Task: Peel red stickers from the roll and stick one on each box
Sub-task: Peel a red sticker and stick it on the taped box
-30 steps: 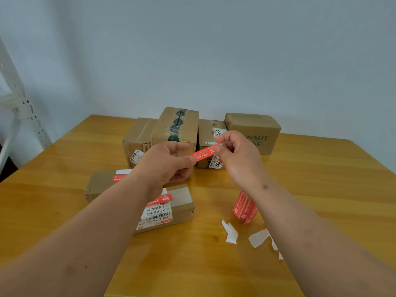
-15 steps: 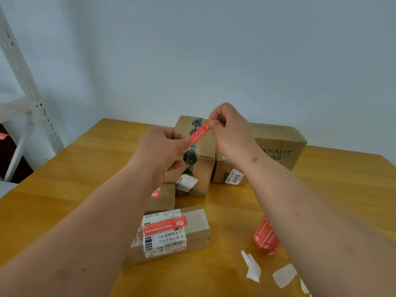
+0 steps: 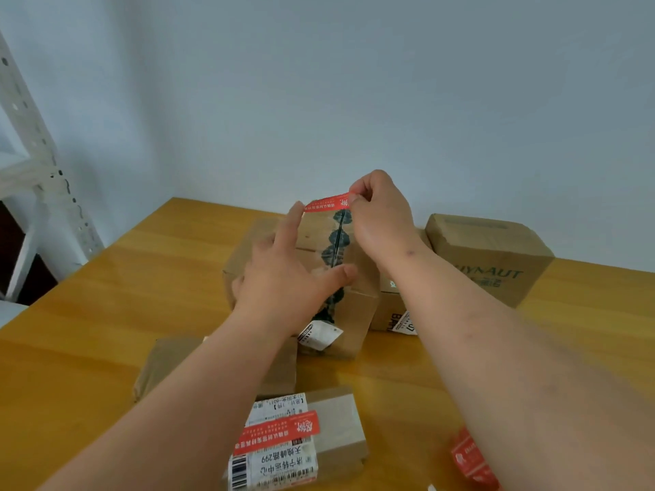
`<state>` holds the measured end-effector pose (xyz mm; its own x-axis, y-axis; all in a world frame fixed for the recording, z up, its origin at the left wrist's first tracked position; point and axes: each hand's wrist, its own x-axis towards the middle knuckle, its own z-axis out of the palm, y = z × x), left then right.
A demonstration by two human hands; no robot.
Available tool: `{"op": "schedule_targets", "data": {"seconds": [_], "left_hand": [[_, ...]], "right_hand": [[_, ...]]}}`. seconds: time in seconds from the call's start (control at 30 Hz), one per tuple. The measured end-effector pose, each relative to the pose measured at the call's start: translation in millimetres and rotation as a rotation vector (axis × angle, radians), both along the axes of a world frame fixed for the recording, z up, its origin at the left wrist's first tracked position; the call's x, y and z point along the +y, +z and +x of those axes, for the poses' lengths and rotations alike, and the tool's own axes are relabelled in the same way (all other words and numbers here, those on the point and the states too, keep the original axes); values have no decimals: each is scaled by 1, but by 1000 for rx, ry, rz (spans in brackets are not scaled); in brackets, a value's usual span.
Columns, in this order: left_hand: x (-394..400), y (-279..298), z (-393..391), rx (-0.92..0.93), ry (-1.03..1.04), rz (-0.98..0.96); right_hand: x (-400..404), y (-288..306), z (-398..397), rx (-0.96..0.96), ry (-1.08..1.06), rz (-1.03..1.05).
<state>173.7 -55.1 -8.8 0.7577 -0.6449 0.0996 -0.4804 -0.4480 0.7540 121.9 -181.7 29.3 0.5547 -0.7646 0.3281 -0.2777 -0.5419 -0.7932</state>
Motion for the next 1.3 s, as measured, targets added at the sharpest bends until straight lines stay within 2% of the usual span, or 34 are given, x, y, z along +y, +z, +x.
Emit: {"op": "schedule_targets", "data": {"seconds": [0.17, 0.4, 0.73, 1.07, 1.3], "left_hand": [[4, -4, 6, 15, -81, -62], [26, 5, 8, 103, -119, -60], [39, 23, -20, -137, -106, 164], [64, 74, -41, -387, -158, 40], [69, 87, -67, -220, -395, 33]], "right_hand": [[11, -13, -9, -30, -101, 54], [47, -5, -23, -117, -29, 206], [77, 11, -44, -256, -36, 229], [98, 63, -89, -372, 49, 160], [104, 79, -148, -216, 31, 165]]}}
